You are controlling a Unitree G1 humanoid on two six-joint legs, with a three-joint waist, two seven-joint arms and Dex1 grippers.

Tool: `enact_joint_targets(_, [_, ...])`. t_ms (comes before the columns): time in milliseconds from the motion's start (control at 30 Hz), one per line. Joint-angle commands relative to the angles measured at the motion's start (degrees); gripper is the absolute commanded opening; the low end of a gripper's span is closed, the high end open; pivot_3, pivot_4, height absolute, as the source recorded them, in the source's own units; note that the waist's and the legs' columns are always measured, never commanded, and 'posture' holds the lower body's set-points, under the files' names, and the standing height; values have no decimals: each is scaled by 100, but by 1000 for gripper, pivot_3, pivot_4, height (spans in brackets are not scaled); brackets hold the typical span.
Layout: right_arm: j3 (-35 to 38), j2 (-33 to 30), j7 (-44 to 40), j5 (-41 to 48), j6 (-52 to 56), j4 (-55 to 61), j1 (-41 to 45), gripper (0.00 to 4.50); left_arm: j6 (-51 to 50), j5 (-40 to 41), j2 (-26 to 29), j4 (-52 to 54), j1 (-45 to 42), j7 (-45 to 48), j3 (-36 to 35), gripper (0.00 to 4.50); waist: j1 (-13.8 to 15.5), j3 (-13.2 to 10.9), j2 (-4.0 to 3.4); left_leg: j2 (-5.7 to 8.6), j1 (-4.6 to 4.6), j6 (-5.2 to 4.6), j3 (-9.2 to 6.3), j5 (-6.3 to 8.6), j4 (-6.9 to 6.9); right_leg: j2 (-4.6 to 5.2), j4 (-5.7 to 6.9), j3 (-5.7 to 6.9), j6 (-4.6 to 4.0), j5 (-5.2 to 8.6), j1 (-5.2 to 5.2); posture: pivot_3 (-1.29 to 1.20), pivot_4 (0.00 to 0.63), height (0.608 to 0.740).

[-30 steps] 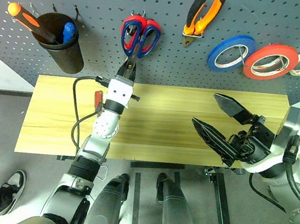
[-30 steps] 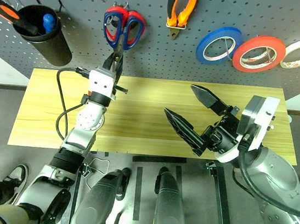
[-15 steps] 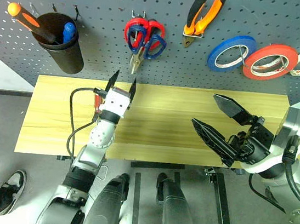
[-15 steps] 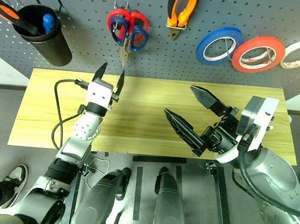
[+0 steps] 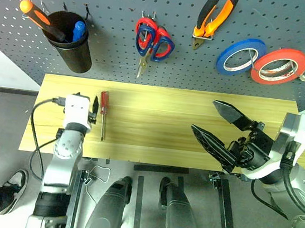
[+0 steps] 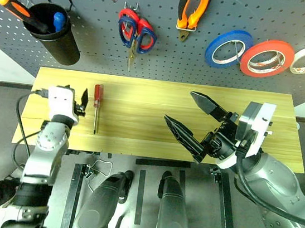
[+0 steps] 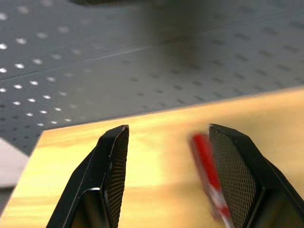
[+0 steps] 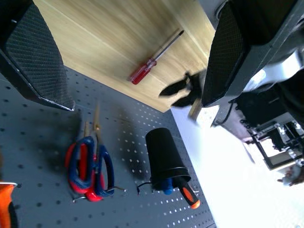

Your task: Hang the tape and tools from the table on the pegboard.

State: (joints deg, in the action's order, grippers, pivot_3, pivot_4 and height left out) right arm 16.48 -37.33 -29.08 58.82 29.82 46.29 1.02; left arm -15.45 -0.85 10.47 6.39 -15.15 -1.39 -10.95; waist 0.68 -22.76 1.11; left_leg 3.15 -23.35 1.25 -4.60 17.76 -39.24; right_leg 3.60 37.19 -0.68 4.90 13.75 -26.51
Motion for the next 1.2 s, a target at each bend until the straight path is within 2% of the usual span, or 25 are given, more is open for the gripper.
enact_joint_targets(33, [6, -67, -39, 76, -63, 149, 26, 4500, -617, 383, -96, -344, -451, -132, -329, 2772, 0, 0, 0, 0, 0, 16, 3, -9, 0, 0, -1, 3, 0, 0, 0, 22, 415, 740])
enact_joint_targets(200, [-9, -210, 21, 227, 117, 137, 69, 4500, -913, 637, -187, -991, -965, -249, -503, 2772, -13, -3, 6, 0, -1, 25, 7, -14, 0, 1, -7, 3, 0, 0, -1, 15, 415, 740])
enact_joint_targets(300, [-236, -405, 85, 6, 330, 186, 65, 4500, -973, 680, -210, -1152, -1028, -236, -423, 2772, -11, -4, 9, 0, -1, 25, 7, -14, 0, 1, -7, 2, 0, 0, -1, 8, 415, 740])
enact_joint_targets(433, [-1545, -893, 311, -1312, 843, 314, 177, 4500, -1181, 790, -277, -1310, -1020, -261, -434, 2772, -9, -4, 9, 0, -1, 26, 6, -15, 0, 3, -7, 1, 0, 0, -2, 4, 414, 740])
enact_joint_targets(567, [-2213, -747, 391, -2029, 791, 123, 246, 4500, -1116, 878, -279, -1334, -1033, -184, -415, 2772, -4, -4, 10, 0, -2, 30, 5, -17, 0, 3, -7, 2, 0, 0, -4, 4, 413, 740])
enact_joint_targets(1200, [-2179, -302, 90, -2347, 842, 73, 477, 4500, -1108, 902, -380, -1802, -1101, -170, -249, 2772, -9, -4, 11, 1, -2, 31, 5, -17, -1, 4, -7, 4, 0, 0, -4, -1, 416, 740])
